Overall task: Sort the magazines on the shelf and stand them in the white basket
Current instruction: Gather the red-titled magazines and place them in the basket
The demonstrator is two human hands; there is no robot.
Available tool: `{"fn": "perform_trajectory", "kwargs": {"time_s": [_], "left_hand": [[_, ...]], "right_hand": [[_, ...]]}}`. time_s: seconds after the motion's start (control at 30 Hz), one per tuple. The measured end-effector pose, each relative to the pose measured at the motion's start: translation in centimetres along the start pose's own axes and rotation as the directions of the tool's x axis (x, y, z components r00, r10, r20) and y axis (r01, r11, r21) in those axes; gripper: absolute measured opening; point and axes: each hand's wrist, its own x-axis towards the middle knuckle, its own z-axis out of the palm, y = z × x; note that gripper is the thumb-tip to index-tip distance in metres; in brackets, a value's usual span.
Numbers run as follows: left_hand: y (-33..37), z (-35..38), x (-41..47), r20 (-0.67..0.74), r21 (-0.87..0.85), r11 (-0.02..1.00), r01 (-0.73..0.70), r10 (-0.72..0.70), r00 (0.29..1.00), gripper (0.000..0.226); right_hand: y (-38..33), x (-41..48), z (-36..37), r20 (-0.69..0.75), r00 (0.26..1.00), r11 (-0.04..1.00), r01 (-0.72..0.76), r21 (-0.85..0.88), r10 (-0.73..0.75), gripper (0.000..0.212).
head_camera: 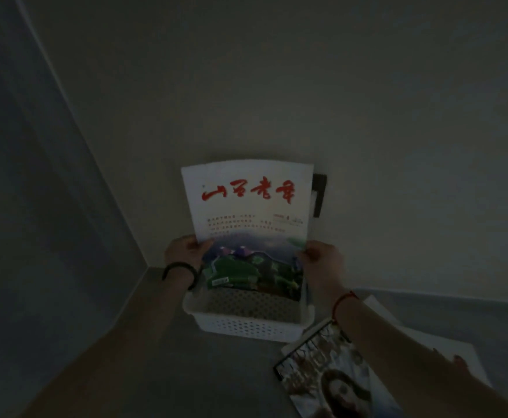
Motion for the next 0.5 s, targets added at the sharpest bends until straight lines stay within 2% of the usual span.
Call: {"fn": "perform_trajectory", "kwargs": {"time_s": [0.1, 0.2, 0.27, 0.4, 0.5], "left_hand": [[-2.4, 1.3, 1.2, 0.05, 0.082, 0.997, -0.012, 0.008, 0.999, 0.035], [-3.8, 2.0, 2.2, 0.044, 0.134, 0.991, -0.02, 0.014, 0.999, 0.027], [-4.1, 2.2, 2.8, 0.019, 0.16, 0.987, -0.02, 0.017, 1.0, 0.026], [-4.1, 2.7, 3.6, -0.059, 0.127, 0.992, 0.006, 0.002, 0.998, 0.031], [-4.0, 2.9, 3.0, -0.116, 0.039, 0.998, 0.046, -0.041, 0.992, 0.031]], "right_hand": [[1.8, 0.0, 2.0, 0.023, 0.997, 0.997, -0.071, 0.021, 0.07, 0.036], [3.2, -0.1, 2.8, 0.019, 0.991, 0.991, -0.132, 0.009, 0.132, 0.022], [3.6, 0.3, 2.9, -0.009, 0.99, 0.99, -0.139, 0.021, 0.139, 0.023], [3.1, 1.0, 2.6, -0.038, 0.991, 0.991, -0.128, 0.034, 0.129, 0.021], [2.6, 0.8, 1.9, -0.001, 0.99, 0.99, -0.141, 0.017, 0.141, 0.013]]}}
